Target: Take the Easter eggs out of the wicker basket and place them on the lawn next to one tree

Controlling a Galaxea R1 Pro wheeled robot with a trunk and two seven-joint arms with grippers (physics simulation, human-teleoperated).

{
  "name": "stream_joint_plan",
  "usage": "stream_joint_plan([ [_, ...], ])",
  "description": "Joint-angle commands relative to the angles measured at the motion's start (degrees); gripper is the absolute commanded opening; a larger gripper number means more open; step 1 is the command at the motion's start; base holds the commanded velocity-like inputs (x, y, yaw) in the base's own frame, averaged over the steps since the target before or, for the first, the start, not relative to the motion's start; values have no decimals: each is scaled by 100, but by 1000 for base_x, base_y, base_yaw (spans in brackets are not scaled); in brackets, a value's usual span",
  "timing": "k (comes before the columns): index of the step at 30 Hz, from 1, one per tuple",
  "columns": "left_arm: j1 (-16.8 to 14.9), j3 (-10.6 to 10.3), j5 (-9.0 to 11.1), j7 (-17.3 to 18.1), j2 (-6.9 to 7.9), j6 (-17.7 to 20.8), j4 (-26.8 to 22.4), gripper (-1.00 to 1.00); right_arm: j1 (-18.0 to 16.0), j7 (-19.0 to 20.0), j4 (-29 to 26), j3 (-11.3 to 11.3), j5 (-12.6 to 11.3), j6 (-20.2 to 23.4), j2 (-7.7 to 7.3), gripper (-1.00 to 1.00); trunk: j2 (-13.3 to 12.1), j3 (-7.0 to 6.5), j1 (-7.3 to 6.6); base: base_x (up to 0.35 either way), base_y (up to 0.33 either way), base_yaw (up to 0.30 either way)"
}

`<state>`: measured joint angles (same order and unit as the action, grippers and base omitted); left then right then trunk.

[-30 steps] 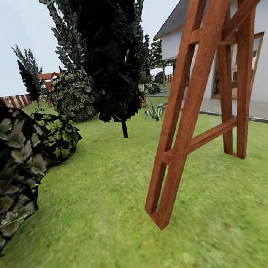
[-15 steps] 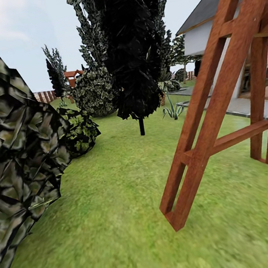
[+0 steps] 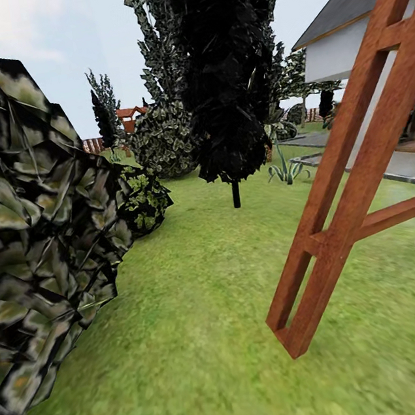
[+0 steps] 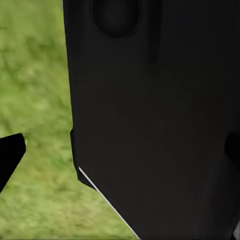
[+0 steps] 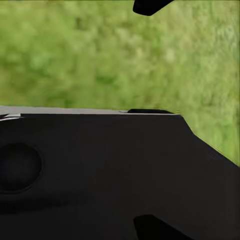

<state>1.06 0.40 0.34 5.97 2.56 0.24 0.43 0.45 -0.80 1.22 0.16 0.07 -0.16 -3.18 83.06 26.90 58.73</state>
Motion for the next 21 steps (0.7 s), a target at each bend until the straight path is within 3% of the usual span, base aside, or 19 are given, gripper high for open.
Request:
stream_joint_plan([
  [1,-1,4,9,21,0,3,0,100,-1,-8,1,2,1,-2,0,100,2,3,0,0,312,1],
  [12,-1,17,21,17,-6,4,0,100,-1,-8,1,10,2,-2,2,100,2,3,0,26,284,0],
  [21,-1,25,33,-7,-15,4,0,100,-1,-8,1,9,7,0,2,100,2,3,0,81,39,0],
])
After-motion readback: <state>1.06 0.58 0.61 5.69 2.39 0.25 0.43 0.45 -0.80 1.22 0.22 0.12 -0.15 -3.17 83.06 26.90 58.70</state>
